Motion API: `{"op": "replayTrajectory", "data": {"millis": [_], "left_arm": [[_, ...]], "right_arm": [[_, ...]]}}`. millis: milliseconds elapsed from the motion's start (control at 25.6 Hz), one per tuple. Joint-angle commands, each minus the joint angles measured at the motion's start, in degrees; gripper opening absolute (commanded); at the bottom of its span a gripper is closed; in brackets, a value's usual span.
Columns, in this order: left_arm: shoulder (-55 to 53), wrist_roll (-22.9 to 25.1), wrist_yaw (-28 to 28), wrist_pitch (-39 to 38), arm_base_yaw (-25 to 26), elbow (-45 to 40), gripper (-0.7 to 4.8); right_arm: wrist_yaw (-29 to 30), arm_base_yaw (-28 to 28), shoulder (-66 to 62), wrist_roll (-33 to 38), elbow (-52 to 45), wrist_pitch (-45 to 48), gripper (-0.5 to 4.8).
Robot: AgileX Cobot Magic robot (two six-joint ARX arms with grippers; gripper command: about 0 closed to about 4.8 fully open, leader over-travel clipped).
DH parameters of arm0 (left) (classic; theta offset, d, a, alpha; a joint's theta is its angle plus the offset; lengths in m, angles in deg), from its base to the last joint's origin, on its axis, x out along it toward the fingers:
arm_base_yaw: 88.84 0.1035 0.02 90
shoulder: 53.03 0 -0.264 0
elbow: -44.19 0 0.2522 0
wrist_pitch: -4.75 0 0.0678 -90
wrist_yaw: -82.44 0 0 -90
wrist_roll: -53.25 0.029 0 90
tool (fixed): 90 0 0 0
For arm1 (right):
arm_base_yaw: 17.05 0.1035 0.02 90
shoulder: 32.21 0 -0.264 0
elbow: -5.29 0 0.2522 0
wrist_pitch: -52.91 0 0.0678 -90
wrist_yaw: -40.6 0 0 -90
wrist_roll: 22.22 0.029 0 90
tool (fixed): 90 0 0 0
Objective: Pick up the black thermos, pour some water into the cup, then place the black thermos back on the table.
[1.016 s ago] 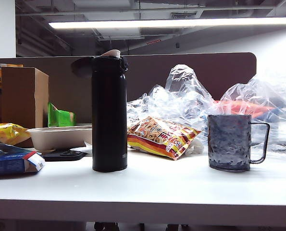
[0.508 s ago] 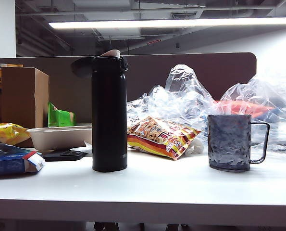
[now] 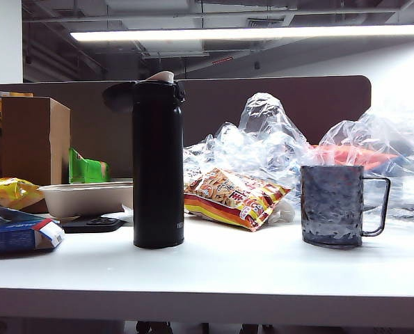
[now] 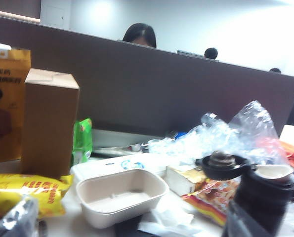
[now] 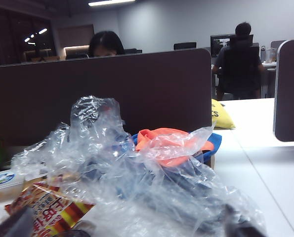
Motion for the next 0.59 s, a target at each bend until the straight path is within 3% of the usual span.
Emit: {"op": "replayTrajectory", "data": {"millis": [39, 430, 586], "left_arm": [[-0.39, -1.11, -5.49, -0.98, 0.07, 2.12, 4.79], [-10.64, -2.27, -10.23, -1.29, 0.04, 13.92, 4.79], [-17.29, -0.5, -11.13, -1.27, 0.04, 19.02, 4.79]], "right_arm": [[2.25, 1.57, -1.03, -0.59, 3.28, -1.64, 4.79], [7.08, 3.91, -17.44, -1.36, 18.88, -2.47, 4.79], [10.54, 3.89, -24.61, -1.4, 23.39, -1.14, 4.79]]}}
